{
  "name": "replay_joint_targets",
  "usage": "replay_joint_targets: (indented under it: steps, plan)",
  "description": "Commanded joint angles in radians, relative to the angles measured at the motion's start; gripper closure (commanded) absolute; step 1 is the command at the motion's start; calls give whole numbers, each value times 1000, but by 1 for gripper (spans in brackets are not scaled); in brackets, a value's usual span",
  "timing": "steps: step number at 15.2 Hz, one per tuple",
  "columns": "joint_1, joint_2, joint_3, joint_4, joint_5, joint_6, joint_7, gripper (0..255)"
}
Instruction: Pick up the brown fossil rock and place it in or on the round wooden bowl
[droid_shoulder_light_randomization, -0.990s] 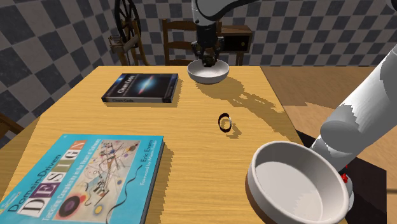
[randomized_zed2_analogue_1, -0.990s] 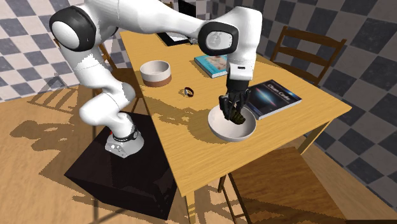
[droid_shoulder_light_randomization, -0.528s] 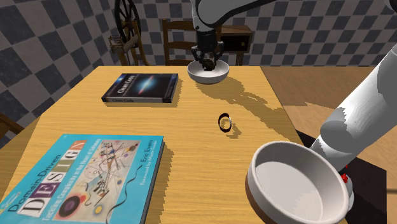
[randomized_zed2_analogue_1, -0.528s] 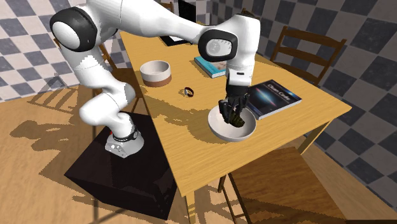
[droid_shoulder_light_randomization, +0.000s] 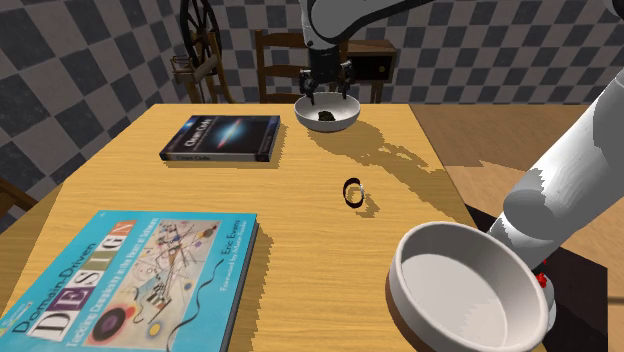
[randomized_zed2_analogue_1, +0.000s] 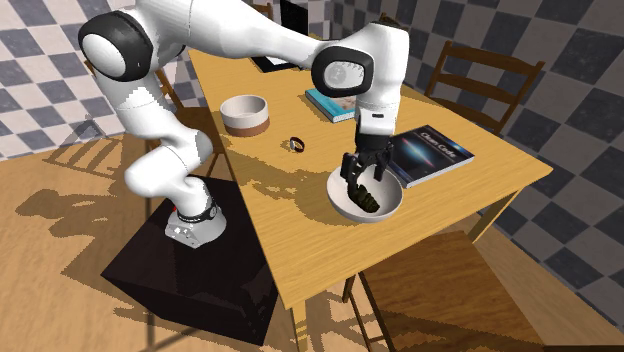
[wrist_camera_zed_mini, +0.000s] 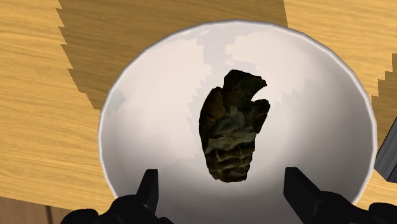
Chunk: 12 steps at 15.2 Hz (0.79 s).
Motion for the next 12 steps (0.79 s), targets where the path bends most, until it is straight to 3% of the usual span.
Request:
replay_joint_targets:
  steps: [1,5,12]
  plan:
    - [0,0,0,0,0,0,0,0]
    - [9,-9,10,115,10,-125,-7,0]
    - [9,-9,10,115,11,-125,-7,0]
